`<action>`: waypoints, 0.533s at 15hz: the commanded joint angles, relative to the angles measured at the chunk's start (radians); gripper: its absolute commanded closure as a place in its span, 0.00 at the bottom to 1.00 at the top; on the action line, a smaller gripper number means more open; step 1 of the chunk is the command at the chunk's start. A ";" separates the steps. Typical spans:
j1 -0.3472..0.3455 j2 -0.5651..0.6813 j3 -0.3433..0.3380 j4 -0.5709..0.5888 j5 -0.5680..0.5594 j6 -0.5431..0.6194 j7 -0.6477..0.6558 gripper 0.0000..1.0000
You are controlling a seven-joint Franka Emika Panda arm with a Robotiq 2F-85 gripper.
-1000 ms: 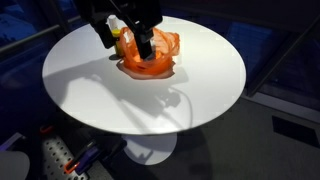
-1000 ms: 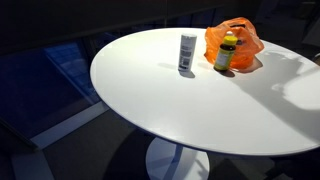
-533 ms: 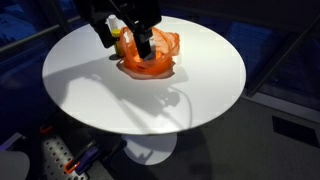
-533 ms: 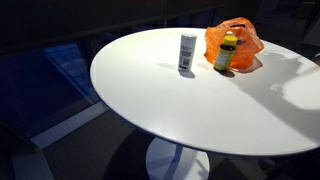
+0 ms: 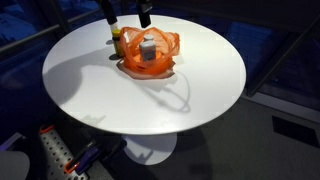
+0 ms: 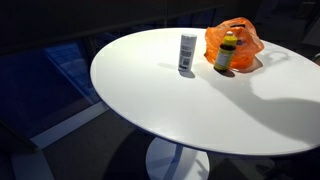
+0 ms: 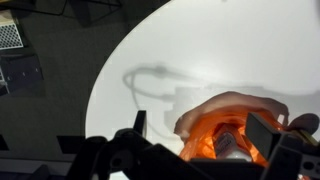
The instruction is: Pick up the mentos container from the orange plastic and put it on the table
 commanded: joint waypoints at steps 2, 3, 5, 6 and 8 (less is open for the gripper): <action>0.034 0.184 0.027 0.131 0.062 0.032 0.052 0.00; 0.040 0.218 0.031 0.150 0.077 0.048 0.060 0.00; 0.054 0.283 0.034 0.187 0.126 0.081 0.054 0.00; 0.061 0.313 0.038 0.200 0.148 0.103 0.053 0.00; 0.071 0.368 0.046 0.223 0.195 0.147 0.051 0.00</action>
